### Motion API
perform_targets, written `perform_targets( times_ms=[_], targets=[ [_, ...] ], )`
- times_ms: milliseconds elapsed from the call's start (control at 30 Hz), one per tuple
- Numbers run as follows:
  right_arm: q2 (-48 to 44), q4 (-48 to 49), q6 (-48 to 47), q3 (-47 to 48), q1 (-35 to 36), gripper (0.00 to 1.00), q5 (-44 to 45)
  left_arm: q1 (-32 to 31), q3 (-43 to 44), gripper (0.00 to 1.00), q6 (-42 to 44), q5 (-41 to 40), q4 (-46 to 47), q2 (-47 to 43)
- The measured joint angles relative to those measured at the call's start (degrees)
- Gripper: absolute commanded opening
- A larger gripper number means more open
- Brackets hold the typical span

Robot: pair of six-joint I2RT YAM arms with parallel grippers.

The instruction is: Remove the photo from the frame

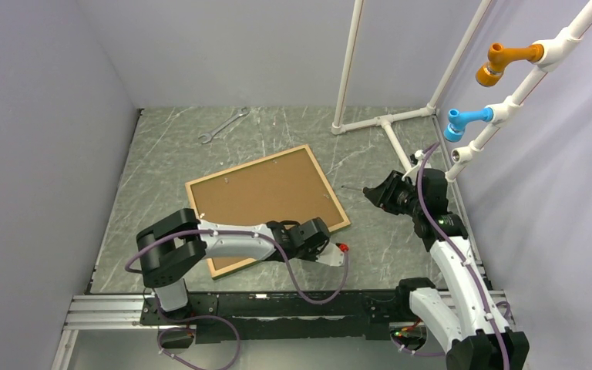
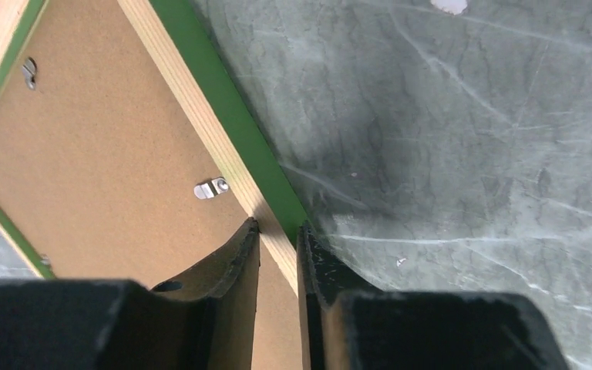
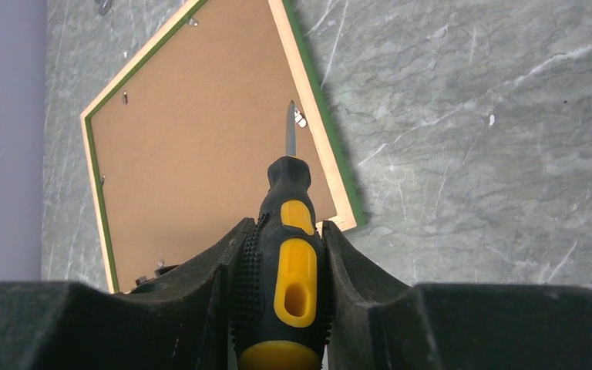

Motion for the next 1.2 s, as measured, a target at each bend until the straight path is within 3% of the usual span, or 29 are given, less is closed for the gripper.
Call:
perform_targets(
  times_ms=[200, 267, 400, 467, 500, 633, 767, 933, 1067, 1200],
  targets=[
    [-1.51, -0.15, 0.02, 0.0, 0.0, 0.0, -0.04, 3.45, 0.35, 0.61, -12.09, 4.55, -4.15, -3.26],
    [-1.46, -0.31, 0.02, 0.0, 0.0, 0.0, -0.04, 4.35, 0.02, 0.65, -18.03, 4.52, -4.92, -5.68],
    [-1.46, -0.81, 0.02, 0.02, 0.0, 0.0, -0.17, 7.17, -0.07, 0.65, -34.58, 4.26, -5.77, -12.33],
    [-1.46, -0.87, 0.04, 0.02, 0.0, 0.0, -0.35, 11.21, -1.14, 0.69, -42.12, 4.72, -5.81, -16.22],
    [-1.46, -0.9, 0.07, 0.02, 0.0, 0.0, -0.57, 14.08, -2.47, 0.78, -45.64, 4.76, -5.68, -18.64],
    [-1.4, -0.81, 0.24, 0.0, 0.02, 0.0, -1.97, 29.92, -11.47, 0.94, -58.55, 4.07, -7.02, -31.17],
    [-0.83, -0.48, 0.24, 0.02, 0.17, 0.0, -3.32, 51.32, -19.47, 0.9, -66.42, 6.23, -9.66, -40.04],
    [-0.07, 0.37, 0.24, 0.02, 0.5, 0.0, -4.72, 72.41, -23.65, 0.82, -68.52, 13.14, -8.48, -36.74],
    [0.28, 1.11, 0.24, 0.0, 0.66, 0.0, -5.79, 78.88, -18.73, 0.73, -67.06, 17.18, -7.72, -24.09],
    [0.37, 1.49, 0.24, 0.0, 0.9, 0.0, -6.34, 80.94, -12.28, 0.62, -64.87, 20.52, -6.69, -15.04]
  ],
)
